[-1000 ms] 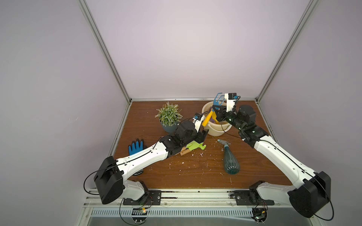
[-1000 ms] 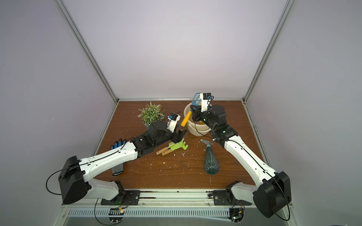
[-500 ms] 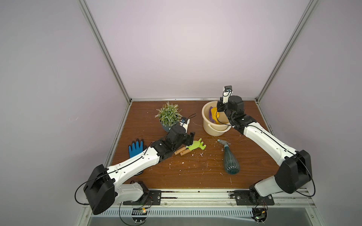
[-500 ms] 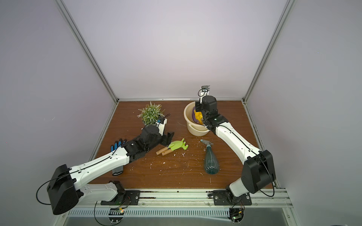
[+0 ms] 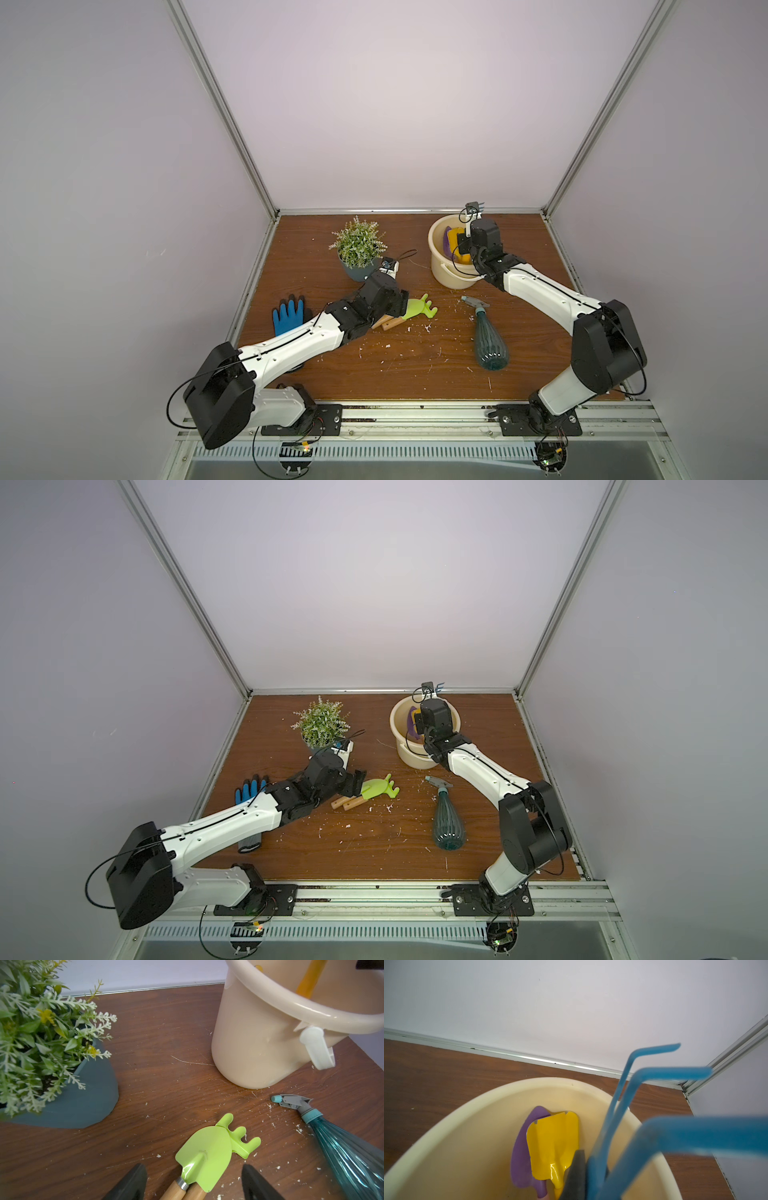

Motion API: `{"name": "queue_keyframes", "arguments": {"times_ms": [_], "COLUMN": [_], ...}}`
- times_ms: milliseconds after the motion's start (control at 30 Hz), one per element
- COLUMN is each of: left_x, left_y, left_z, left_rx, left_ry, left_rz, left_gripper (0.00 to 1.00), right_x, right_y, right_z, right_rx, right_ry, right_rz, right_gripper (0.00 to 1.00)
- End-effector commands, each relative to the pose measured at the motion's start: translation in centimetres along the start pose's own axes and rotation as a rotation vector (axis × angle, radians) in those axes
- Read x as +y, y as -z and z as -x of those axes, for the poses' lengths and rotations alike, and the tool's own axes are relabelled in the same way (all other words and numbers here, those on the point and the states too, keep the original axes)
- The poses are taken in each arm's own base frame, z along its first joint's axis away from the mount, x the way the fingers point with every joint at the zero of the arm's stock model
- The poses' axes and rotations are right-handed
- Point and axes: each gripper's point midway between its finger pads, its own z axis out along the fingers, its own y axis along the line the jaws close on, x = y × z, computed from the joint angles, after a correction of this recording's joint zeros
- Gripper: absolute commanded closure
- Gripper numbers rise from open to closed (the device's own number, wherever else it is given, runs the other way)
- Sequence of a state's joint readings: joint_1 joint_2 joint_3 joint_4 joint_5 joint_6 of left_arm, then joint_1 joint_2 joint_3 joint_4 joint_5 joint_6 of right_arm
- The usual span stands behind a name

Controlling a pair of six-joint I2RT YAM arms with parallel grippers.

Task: Organize the gardening tools
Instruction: Place the gardening tool in the container.

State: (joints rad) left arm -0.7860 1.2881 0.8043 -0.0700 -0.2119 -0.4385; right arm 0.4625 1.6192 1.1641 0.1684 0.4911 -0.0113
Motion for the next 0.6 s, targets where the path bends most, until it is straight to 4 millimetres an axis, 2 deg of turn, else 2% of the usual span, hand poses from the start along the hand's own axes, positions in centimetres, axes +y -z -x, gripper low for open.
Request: {"name": "queue_keyframes", "arguments": {"times_ms": [0, 167, 267, 433, 567], "left_x": [0.8, 1.0, 1.0, 1.1, 1.3], "left_y": [-0.4, -0.8, -1.2, -1.8, -2.4], "left_z": [-0.8, -2.2, -3.0, -4.2, -5.0], "left_rx": [0.017, 0.051, 0.079, 0.116, 0.135], "left_ry": [0.010, 0.009, 0.006, 0.009, 0.048], "left_rz": [0.027, 0.027, 0.026, 0.026, 0.004], "left_gripper": [0.24, 0.24, 0.24, 0.24, 0.23], "right_x": [-0.4, -0.2, -0.1, -0.1, -0.1], "right_y": [0.0, -0.3, -0.4, -0.1, 0.3], "right_z": [1.7, 1.1, 1.2, 1.9, 2.5], "right_rx": [-0.061, -0.051, -0.049, -0.054, -0.053], "right_ry": [-0.021, -0.020, -0.021, -0.025, -0.032], "right_rz": [-0.026, -0.023, -0.020, -0.008, 0.004], "right_gripper": [1.00, 0.98, 0.91, 0.75, 0.67]}}
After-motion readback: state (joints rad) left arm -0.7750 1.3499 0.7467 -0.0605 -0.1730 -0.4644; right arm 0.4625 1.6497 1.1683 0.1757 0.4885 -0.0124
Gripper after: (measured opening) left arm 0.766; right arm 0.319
